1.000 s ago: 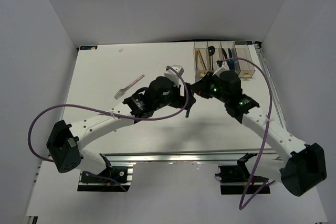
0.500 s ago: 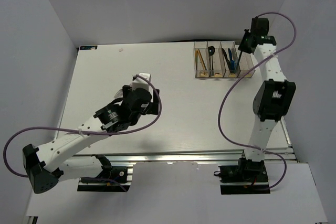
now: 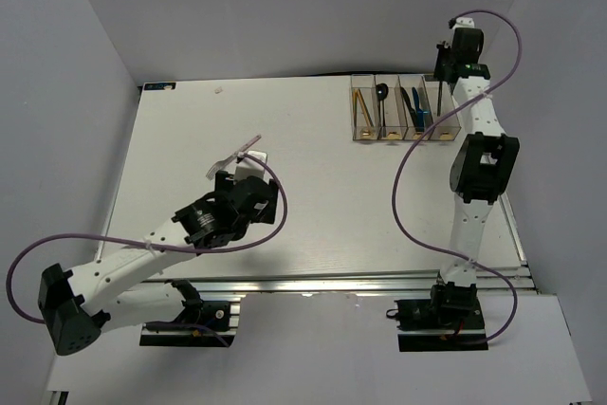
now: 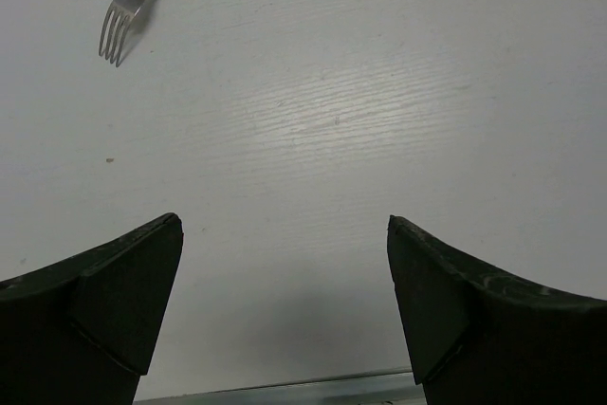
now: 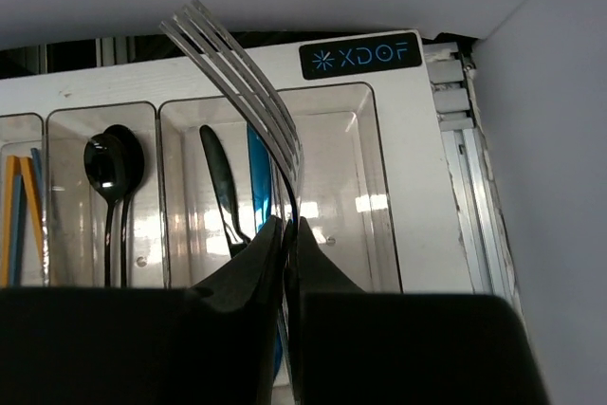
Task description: Sort the eating utensils into containers
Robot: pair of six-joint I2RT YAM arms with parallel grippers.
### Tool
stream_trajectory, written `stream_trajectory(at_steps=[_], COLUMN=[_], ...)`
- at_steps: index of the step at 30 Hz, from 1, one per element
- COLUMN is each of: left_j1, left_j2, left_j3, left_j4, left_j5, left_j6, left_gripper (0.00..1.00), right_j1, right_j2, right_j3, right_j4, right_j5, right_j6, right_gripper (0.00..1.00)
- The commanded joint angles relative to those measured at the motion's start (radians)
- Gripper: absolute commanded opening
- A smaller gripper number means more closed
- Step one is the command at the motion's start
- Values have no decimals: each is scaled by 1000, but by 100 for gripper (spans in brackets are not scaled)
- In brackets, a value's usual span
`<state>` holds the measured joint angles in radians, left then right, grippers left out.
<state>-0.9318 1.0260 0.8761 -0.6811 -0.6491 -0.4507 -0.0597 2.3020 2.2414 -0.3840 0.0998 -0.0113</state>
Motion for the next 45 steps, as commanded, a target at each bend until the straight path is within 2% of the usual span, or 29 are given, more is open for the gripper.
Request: stream_trajectory(at_steps=[1,5,12,14,15,16,18,19,21,24,25,26,30,33,34,35,36,37,38,39,41,42,45], left_j1=[-1,-1,-1,-2,-1,-1,-1,-1,-1,-1,-1,-1,4,48,74,146,189,229,301,321,344,347,399], left_j2=[48,42,-1,2,5,6,8,6,5,2,2,2,26,91,109,124,149,160,175,227,302,380,494], left_j3=[14,12,1,1,1,1,3,3,1,3,3,4,9,37,66,84,99,125,142,167,269,305,426], left_j4=[-24,-25,-3,-3,-5,-6,-8,-8,-9,-14,-15,-17,-14,-23,-26,-25,-6,11,31,46,37,35,41], left_j5=[-55,-67,-43,-43,-43,-44,-47,-47,-50,-55,-58,-64,-87,-83,-61,-38,-5,81,124,149,109,103,120], left_j6=[-17,-19,-6,-6,-6,-6,-9,-9,-13,-16,-16,-17,-20,-29,-34,-40,-52,-51,-42,-16,19,85,180], left_gripper=[97,97,98,98,98,98,98,98,98,98,98,98,98,98,98,98,98,98,98,98,98,98,98], right_j1=[-3,-5,-25,-28,-29,-31,-40,-42,-49,-57,-58,-58,-58,-51,-49,-40,-35,-29,-13,1,53,88,213], right_j2=[30,97,135,139,136,134,128,125,113,88,82,71,-36,-152,-188,-228,-315,-358,-404,-500,-599,-692,-852], right_j3=[-31,73,31,5,-3,-6,-12,-14,-19,-19,-13,-11,-25,-64,-86,-153,-198,-245,-364,-432,-578,-717,-888], right_j4=[186,188,217,227,234,234,231,231,224,214,208,203,175,133,104,88,71,54,30,20,17,17,16], right_j5=[-26,-6,-48,-45,-43,-40,-45,-45,-46,-45,-43,-41,-58,-78,-90,-91,-122,-144,-153,-167,-216,-215,-193], right_j6=[-64,-75,-69,-58,-50,-41,-15,-7,5,37,40,45,98,149,186,206,224,247,255,258,229,215,192], right_gripper=[0,0,0,3,7,16,24,37,47,56,71,76,78,89,89,89,89,89,89,89,89,89,89])
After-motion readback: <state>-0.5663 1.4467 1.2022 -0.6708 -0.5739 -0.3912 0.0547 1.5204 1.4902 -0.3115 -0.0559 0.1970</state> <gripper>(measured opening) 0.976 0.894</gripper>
